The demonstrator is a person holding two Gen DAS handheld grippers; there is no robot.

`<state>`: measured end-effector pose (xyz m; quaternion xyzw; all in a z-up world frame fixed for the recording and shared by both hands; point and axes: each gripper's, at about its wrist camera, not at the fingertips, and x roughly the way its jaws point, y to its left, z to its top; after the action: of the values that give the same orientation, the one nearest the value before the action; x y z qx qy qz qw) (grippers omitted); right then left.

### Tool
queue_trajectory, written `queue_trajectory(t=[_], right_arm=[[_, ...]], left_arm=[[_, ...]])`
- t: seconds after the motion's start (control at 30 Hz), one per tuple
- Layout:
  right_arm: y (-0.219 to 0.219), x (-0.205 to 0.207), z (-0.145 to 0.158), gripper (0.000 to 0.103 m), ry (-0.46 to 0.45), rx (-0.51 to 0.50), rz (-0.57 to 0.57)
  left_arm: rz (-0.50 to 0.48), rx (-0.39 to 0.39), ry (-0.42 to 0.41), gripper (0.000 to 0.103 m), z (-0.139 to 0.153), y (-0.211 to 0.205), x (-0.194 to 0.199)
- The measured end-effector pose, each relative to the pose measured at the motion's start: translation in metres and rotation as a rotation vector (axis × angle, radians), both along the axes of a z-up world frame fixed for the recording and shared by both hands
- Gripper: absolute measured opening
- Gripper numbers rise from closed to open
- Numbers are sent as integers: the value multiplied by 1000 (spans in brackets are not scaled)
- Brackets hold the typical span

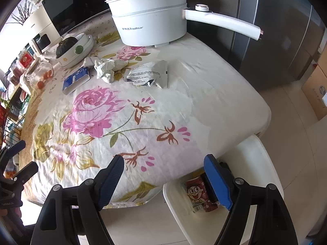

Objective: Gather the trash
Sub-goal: 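Reach the left tool to the blue almond-print box and close on it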

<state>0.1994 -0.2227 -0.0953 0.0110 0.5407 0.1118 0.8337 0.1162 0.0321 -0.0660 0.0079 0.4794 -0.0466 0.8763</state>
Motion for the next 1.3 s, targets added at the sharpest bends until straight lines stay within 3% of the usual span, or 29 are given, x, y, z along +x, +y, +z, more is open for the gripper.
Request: queue_trajectory(t=[0.93, 1.17, 1.3], right_arm=[[50, 132, -47, 83, -1, 152, -148], [67, 147, -51, 83, -60, 55, -129], [68, 152, -52, 77, -89, 20, -111]], left_arm=[[92, -8, 18, 102, -12, 65, 32], [132, -8, 13, 102, -32, 96, 71], [92, 48, -12, 102, -46, 104, 106]])
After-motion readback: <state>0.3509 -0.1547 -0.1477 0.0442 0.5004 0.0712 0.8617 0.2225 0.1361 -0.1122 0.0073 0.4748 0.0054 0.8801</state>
